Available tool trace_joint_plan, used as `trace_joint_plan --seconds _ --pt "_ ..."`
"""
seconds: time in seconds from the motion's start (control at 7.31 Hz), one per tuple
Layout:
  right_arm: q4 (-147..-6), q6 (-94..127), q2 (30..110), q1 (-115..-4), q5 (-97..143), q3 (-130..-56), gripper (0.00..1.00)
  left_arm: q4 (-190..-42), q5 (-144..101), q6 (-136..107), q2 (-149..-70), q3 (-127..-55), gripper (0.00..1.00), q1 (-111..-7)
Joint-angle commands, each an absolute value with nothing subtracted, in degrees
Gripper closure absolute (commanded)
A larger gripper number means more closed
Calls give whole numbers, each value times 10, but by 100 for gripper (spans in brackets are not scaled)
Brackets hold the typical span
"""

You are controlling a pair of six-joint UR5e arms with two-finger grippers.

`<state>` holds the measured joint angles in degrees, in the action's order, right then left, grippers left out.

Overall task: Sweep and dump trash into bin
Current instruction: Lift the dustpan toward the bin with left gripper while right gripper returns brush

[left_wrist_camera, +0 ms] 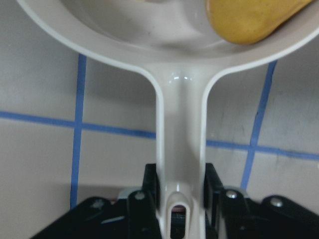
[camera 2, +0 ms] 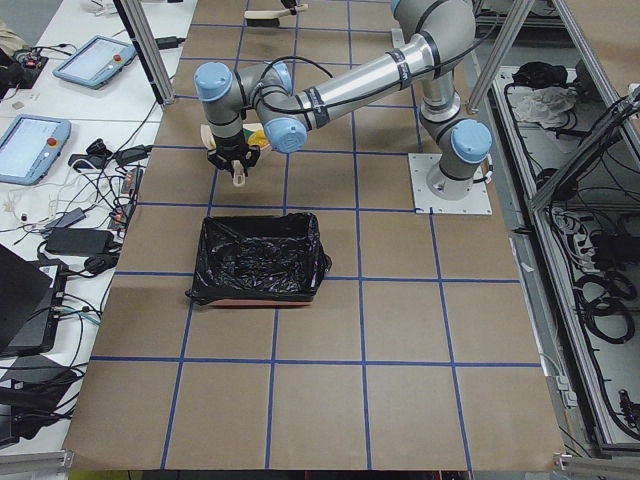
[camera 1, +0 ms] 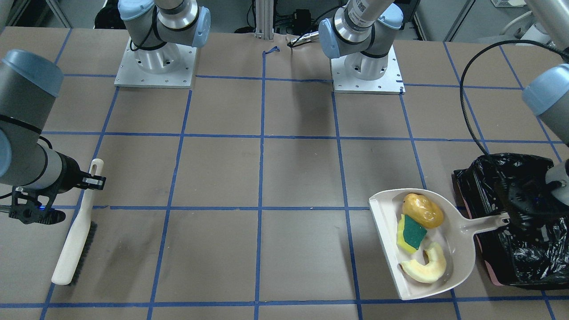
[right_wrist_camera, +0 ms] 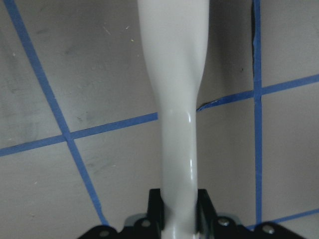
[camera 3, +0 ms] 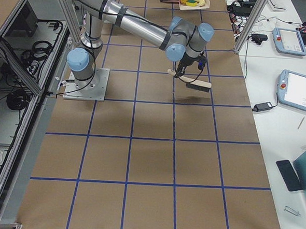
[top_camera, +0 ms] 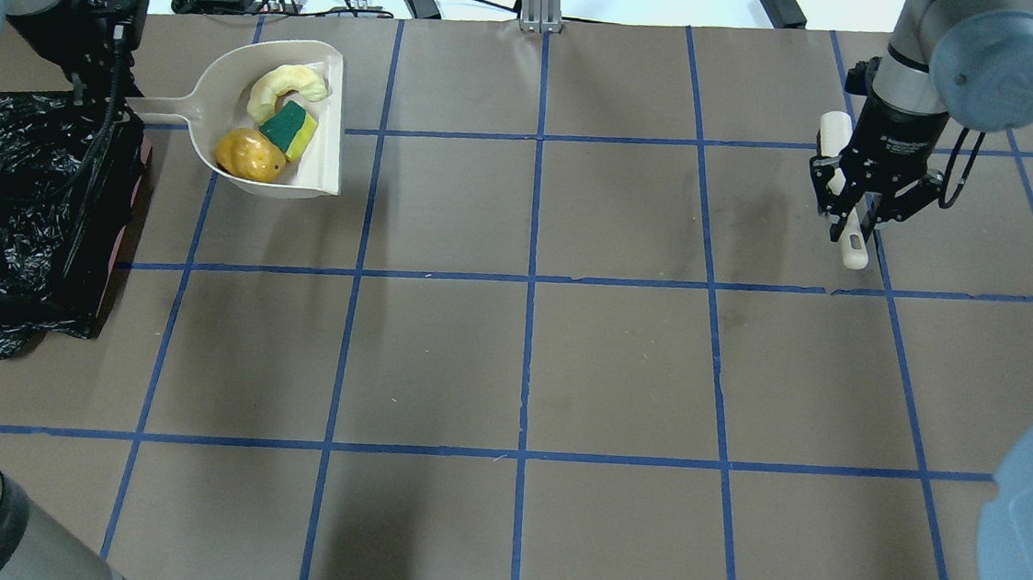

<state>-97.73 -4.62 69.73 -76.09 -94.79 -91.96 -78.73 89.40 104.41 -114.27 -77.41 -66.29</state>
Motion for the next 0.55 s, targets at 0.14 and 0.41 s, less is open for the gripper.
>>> trace_joint_plan --seconds 0.14,0.41 --pt "-1087 -102 696 -736 -952 -977 100 -839 894 1174 -1133 -741 86 -561" --pt "-1092 -148 694 -709 -949 -978 100 -838 896 1295 -1147 -715 88 -475"
